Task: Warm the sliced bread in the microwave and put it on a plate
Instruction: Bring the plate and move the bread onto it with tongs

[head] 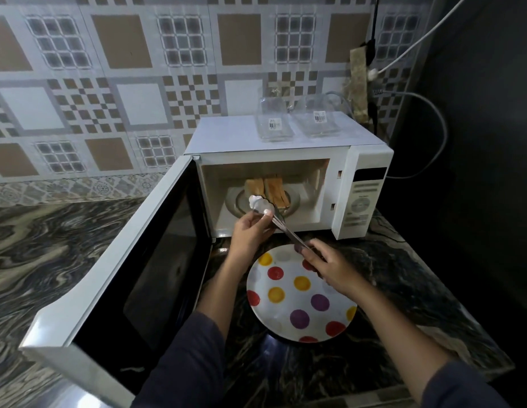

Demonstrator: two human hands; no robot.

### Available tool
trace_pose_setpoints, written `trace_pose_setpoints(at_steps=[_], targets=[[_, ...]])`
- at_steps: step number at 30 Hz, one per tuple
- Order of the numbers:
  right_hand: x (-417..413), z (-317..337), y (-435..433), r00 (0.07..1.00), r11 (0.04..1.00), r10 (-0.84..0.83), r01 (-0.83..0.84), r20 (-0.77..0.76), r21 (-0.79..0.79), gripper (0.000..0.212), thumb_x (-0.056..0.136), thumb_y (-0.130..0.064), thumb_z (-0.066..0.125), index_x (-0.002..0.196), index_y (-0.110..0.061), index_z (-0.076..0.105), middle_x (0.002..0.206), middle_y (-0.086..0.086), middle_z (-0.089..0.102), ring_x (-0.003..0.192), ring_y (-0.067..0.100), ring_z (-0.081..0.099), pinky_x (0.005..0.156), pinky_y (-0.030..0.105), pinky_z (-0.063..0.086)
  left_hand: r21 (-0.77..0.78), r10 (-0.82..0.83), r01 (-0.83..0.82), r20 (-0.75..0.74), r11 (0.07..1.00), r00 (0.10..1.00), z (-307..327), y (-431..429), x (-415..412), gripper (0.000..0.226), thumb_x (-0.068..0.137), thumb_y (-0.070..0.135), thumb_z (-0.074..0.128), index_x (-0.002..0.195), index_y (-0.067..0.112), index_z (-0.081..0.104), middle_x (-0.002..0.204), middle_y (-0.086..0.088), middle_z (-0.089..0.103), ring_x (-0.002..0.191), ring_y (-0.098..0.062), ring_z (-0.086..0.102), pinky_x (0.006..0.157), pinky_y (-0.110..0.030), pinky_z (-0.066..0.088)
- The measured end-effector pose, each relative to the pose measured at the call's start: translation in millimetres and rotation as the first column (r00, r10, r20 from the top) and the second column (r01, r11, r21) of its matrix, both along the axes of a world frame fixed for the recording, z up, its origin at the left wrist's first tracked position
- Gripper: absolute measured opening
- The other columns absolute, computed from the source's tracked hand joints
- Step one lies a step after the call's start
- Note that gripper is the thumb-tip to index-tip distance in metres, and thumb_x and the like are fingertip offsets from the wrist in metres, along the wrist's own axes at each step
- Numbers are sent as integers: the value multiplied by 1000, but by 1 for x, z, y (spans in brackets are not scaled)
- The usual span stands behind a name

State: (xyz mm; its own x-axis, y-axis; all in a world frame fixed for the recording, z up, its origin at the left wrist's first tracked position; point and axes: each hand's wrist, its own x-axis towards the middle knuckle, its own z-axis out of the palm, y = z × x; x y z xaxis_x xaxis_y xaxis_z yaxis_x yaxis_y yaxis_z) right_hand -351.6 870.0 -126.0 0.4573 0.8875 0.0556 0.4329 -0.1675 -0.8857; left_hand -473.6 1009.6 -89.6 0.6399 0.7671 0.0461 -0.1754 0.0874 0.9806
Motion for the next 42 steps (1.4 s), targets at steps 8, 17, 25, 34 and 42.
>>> trace_pose_setpoints(at_steps=[8, 17, 25, 34, 42], targets=[[8, -21, 25, 943, 947, -215, 265, 254, -183, 29, 91, -45, 47, 102, -19, 49, 94, 4, 63, 90, 27, 61, 73, 36, 49, 627, 394, 40, -536, 778, 747, -101, 12, -38, 37, 97, 22, 37, 130, 9, 48, 135, -11, 50, 125, -25, 46, 109, -34, 34], [0, -5, 105, 881, 861, -193, 363, 432, -356, 61, 90, -48, 48, 133, -7, 34, 135, 15, 47, 121, 34, 48, 90, 40, 42, 693, 542, 151, -664, 705, 515, -156, 7, -68, 49, 91, 18, 29, 132, -1, 47, 139, -19, 46, 130, -31, 45, 110, -37, 31], [6, -8, 156, 856, 811, -340, 477, 389, -340, 51, 91, -46, 47, 127, -11, 43, 123, 14, 56, 111, 36, 54, 82, 39, 43, 750, 622, 241, -651, 616, 436, -165, 10, -67, 50, 82, 22, 35, 117, -2, 62, 119, -17, 64, 112, -29, 61, 104, -32, 31], [22, 0, 203, 893, 821, -282, 414, 351, -393, 44, 92, -30, 51, 132, -12, 46, 136, 12, 50, 124, 30, 48, 97, 36, 40, 717, 620, 263, -693, 646, 367, -166, 10, -66, 52, 82, 27, 35, 125, 8, 57, 129, -9, 59, 121, -21, 55, 107, -28, 19], [17, -11, 205, 849, 803, -328, 482, 414, -352, 36, 94, -22, 43, 127, -9, 50, 130, 16, 55, 119, 33, 53, 93, 39, 44, 741, 638, 242, -666, 627, 386, -166, 10, -64, 55, 78, 26, 35, 123, 7, 59, 127, -9, 61, 119, -21, 57, 106, -28, 23]])
